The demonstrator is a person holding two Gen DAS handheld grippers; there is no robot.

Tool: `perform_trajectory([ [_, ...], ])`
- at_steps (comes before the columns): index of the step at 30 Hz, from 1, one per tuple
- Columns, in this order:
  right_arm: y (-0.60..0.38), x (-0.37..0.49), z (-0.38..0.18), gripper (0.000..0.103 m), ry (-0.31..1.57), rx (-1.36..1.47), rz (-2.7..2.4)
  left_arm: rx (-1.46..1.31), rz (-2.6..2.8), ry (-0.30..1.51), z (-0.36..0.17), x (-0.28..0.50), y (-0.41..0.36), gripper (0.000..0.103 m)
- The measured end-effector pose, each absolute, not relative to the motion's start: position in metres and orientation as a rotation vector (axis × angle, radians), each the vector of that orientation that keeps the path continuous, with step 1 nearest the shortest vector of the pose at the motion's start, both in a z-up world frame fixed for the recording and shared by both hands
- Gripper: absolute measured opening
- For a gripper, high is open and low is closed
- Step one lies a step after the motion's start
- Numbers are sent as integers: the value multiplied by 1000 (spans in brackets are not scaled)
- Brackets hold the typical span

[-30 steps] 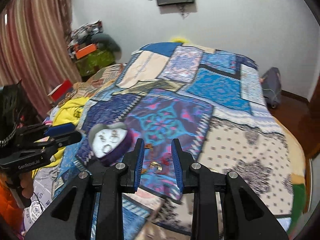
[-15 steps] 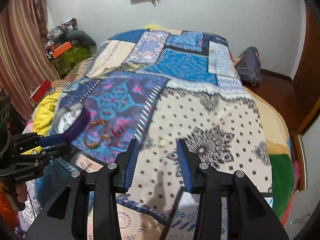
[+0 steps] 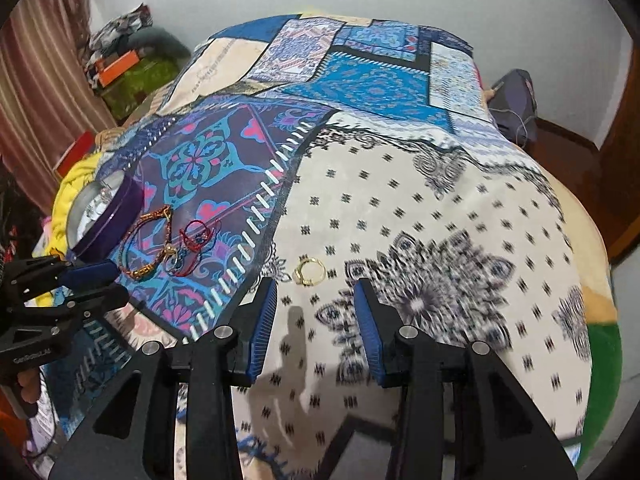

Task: Organize jewelry
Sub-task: 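Grasp the red-and-gold braided bracelet with the left tool while the right tool approaches the gold ring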

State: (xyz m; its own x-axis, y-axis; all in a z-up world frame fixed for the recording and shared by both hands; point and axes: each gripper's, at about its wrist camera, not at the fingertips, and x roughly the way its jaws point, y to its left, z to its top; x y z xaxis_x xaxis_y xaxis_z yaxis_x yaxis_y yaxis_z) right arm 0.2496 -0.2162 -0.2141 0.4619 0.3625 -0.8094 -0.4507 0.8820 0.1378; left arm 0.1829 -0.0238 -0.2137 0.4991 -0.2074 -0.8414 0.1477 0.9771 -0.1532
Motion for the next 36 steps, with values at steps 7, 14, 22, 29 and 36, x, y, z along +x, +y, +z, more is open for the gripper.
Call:
perform_trajectory([
  [7,-199,260,-224,36,998,-211,531,-49,-212,1022,-219,193,-27,36],
  [14,-195,266,-232,37,1016,-237,556,-20,-195,1003,-222,201,-34,36],
  [22,-190,262,-236,23,999,-274,556,-31,-195,997,-225,209,-40,36],
  [29,-191,260,-237,19,990,-270,555,-90,-220,1011,-218,208,-39,36],
  [36,-196,264,-236,19,996,-212,564,-95,-202,957,-196,212,-35,36],
])
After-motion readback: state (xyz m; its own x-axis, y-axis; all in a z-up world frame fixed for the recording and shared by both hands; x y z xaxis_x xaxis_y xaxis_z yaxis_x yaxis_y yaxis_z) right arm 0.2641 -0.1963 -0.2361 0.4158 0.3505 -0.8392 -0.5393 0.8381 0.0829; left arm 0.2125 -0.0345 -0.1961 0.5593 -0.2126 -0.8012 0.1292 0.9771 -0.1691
